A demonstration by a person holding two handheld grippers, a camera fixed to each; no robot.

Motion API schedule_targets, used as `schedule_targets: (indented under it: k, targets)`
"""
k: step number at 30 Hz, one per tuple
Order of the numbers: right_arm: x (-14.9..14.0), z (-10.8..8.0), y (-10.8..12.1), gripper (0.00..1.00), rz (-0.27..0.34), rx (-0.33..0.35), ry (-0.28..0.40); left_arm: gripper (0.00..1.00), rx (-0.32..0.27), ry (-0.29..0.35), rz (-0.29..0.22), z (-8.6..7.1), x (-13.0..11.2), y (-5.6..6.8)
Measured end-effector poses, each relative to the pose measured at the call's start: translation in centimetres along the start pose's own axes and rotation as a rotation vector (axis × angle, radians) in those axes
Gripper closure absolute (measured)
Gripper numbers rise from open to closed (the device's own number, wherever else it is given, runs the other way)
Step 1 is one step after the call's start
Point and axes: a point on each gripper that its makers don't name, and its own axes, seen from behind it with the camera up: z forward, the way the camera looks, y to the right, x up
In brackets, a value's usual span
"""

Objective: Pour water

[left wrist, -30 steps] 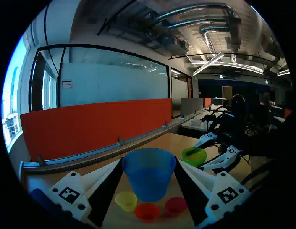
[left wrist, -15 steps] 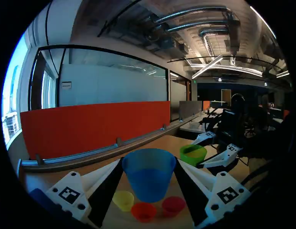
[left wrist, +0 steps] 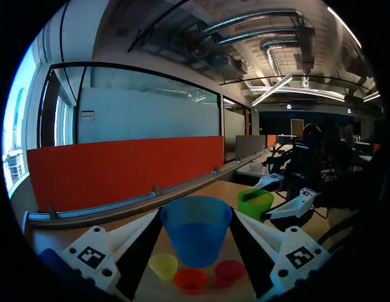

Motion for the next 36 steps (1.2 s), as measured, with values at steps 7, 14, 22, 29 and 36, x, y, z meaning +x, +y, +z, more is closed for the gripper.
schedule_targets:
  k: [7,14,22,29,36]
  targets:
    - [-0.1,0.1,-0.7,0.09,-0.011,0.018,-0.002,0.11,-0.007,0.009,0.028,-0.1,0.2,0.2]
    - [-0.2,0.3,-1.7,0.09,-0.01,0.047,-0.013,0.11,-0.014,0.018,0.083,-0.1,0.6,0.7]
    - [-1.0,0.6,-2.5,0.09,-0.002,0.075,-0.03,0.11,0.003,0.032,0.19,-0.4,1.3,0.9]
    - [-1.5,0.9,-3.2,0.09,0.004,0.096,-0.032,0.11,0.02,0.021,0.283,-0.4,1.4,1.2]
    - [-1.7,1.2,-3.8,0.1,0.016,0.116,-0.033,0.11,0.025,0.028,0.374,-0.3,2.1,1.8]
